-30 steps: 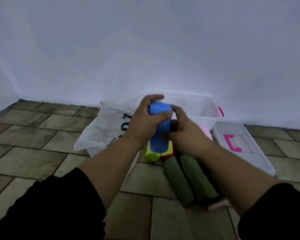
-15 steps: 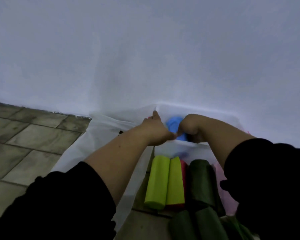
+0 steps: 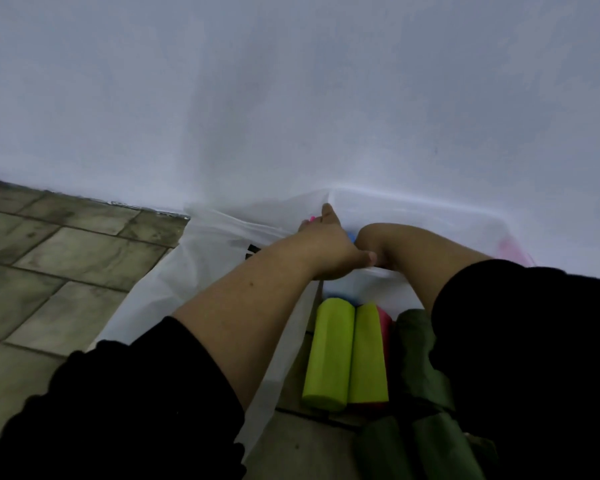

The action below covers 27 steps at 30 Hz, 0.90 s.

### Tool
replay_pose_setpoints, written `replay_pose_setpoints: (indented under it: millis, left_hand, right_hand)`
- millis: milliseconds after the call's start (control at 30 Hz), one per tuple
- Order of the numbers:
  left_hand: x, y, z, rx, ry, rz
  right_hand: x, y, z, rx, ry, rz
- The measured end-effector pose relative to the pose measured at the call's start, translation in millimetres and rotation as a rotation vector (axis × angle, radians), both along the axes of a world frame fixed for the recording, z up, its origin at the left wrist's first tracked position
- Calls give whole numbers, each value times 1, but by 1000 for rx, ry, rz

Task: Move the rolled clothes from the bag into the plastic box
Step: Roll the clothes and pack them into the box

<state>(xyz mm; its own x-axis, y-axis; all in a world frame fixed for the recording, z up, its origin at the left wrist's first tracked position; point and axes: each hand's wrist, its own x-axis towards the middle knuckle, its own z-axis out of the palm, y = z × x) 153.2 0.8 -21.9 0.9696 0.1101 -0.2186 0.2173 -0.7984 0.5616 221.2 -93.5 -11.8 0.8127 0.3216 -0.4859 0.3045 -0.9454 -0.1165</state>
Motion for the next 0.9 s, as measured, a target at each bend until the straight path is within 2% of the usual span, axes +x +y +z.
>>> replay_pose_setpoints:
  millis: [233,300,367,467,500,567,633,667,733,800,900]
  left_hand:
    - [-1,-4,5,-9,26,21]
    - [-3,-5,7,-19,22,31]
    - [-8,-5,8,-38,-11,31]
    - [-26,-4,9,17,-180,42]
    - [-37,-5,9,49,-269,59]
    - [-69,-12,8,6,-485,59]
    - [-112,-26,1,-89,-592,-89]
    - [-135,-34,-6,-94,-560,-200]
    - [-174,-49,-23,15,-449,-435]
    - [-194,-61,-40,179,-379,-611]
    - [-203,-71,-50,394,-389,-650]
  right_hand:
    - [-14,-3,14,-104,3,126]
    - [-14,-8,13,-90,-142,87]
    - [-14,-17,13,77,-381,-46]
    - [-50,-45,31,374,-600,-124]
    - [-70,-57,36,384,-585,-106]
    - [-120,-85,40,276,-441,-13]
    - [-173,-110,31,144,-268,62]
    - [-195,-119,24,107,-217,69]
    - [-230,-133,10,78,-191,82]
    - [-250,-141,-6,106,-246,87]
    - [-261,-148,-29,176,-424,84]
